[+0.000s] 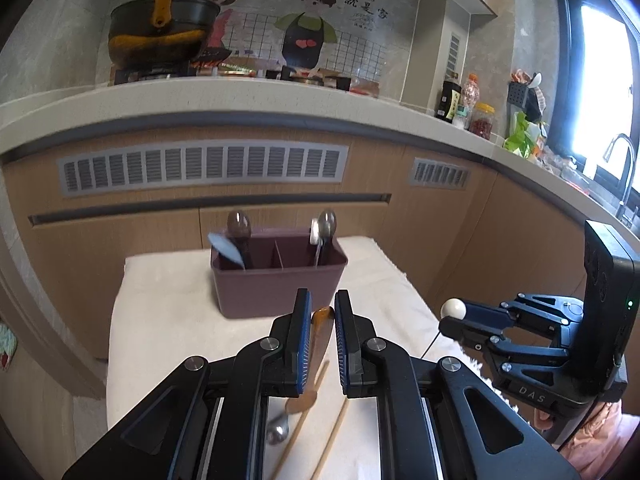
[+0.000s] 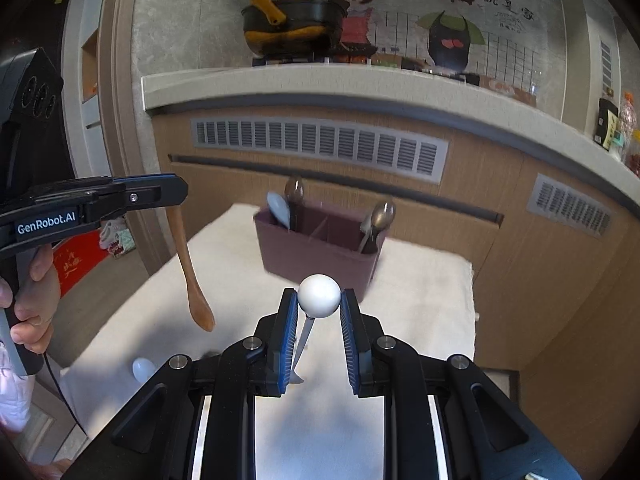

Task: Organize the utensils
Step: 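Carry the wooden spoon and knobbed spoon over the caddy and open both tools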

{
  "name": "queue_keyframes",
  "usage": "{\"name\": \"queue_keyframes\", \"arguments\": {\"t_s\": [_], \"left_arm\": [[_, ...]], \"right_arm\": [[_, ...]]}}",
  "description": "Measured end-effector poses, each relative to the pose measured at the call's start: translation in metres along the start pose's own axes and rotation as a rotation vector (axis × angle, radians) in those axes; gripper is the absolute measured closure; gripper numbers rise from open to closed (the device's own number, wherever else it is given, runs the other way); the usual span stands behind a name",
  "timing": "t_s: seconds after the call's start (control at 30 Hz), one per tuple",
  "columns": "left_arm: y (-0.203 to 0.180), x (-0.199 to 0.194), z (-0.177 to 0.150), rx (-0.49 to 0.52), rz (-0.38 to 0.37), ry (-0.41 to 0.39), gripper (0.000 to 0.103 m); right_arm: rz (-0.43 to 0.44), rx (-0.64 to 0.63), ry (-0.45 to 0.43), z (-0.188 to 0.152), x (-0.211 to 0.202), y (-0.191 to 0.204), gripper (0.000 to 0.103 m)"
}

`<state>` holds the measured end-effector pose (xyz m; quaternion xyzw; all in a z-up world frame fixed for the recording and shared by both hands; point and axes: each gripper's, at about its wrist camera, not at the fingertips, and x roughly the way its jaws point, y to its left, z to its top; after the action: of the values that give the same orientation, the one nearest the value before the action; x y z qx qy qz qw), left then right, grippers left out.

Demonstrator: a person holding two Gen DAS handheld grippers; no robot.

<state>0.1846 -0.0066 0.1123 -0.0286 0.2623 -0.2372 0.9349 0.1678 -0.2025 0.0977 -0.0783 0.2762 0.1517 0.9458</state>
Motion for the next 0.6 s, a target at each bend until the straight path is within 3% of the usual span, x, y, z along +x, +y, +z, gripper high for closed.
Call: {"name": "queue_keyframes", "arguments": {"t_s": [0.2, 0.3, 0.43, 0.6], "left_arm": [[-0.002, -0.007, 0.071, 0.069, 0.027, -0.12, 0.091], [0.002, -0.006, 0.112, 0.09, 0.054, -0.204, 0.091], [0.019, 0.016, 0.144, 0.08, 0.043, -0.25, 0.091], [0.049, 0.079, 0.15, 0.037, 0.033, -0.195, 0.091]], "right_arm": [[-0.064, -0.036, -0.159, 0.091, -0.015, -0.021, 0.083], [-0.097, -0.04, -0.193, 0.126, -0.006, -0.03, 0.083], [-0.115, -0.036, -0.161, 0.145, 0.033, -0.039, 0.083], [-0.107, -0.033, -0.06, 0.131, 0.1, -0.047, 0.083]]}}
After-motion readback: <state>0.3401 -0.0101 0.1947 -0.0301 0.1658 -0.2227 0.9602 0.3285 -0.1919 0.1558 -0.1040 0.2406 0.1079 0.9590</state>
